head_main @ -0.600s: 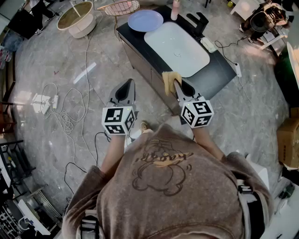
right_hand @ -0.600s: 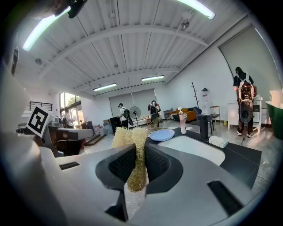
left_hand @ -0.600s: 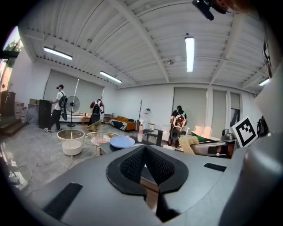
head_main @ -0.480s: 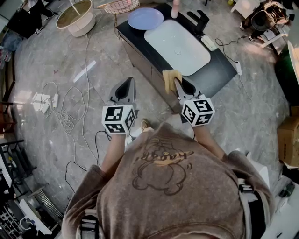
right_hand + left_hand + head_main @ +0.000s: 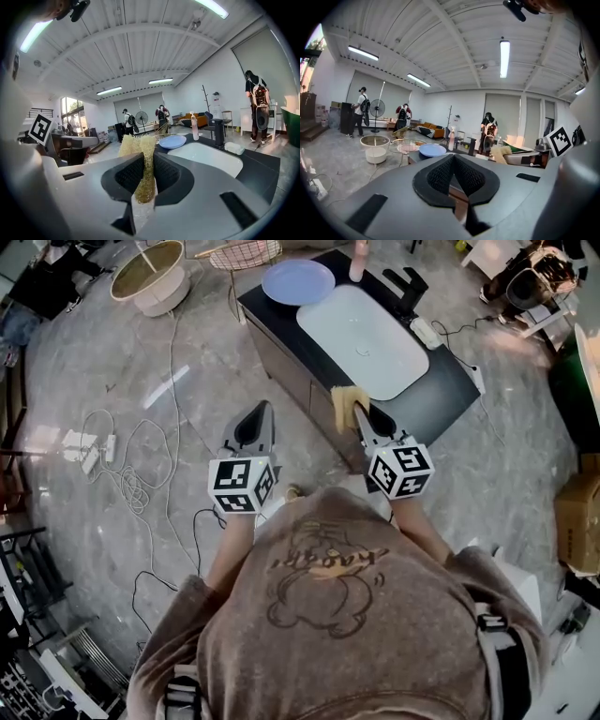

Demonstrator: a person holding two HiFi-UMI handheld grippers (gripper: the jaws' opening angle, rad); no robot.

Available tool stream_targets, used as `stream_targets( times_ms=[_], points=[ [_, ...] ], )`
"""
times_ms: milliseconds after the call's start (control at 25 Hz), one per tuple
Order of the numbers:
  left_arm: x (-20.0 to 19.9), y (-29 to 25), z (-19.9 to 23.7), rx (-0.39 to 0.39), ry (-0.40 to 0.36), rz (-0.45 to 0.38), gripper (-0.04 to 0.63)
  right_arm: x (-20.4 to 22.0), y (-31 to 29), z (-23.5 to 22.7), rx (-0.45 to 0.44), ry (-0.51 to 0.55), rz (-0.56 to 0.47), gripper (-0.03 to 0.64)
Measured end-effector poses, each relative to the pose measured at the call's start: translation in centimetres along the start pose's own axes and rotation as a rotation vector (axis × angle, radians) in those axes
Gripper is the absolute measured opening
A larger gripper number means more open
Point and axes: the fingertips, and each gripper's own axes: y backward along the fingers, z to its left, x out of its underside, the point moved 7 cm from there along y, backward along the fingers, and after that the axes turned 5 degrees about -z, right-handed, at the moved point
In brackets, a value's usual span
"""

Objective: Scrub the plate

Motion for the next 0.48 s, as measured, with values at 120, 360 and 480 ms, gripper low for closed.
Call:
stream_targets(
  times_ms=[120, 360, 480],
  points=[
    [0.0, -0.1, 1.5, 0.015, -0.005, -0.01, 0.018, 0.3, -1.2, 0.8, 0.017, 0.005, -0.01, 0.051],
    [0.1, -0.4, 3.9, 0.059, -0.023, -0.008, 0.018, 1.3, -2.6, 2.0, 0.053, -0.011, -0.014, 0.051],
    [0.2, -0.8, 5.3, 0.072, -0.016, -0.005, 0.018, 1.7, -3.7, 2.4, 0.064, -0.014, -0.01, 0.051]
  ],
)
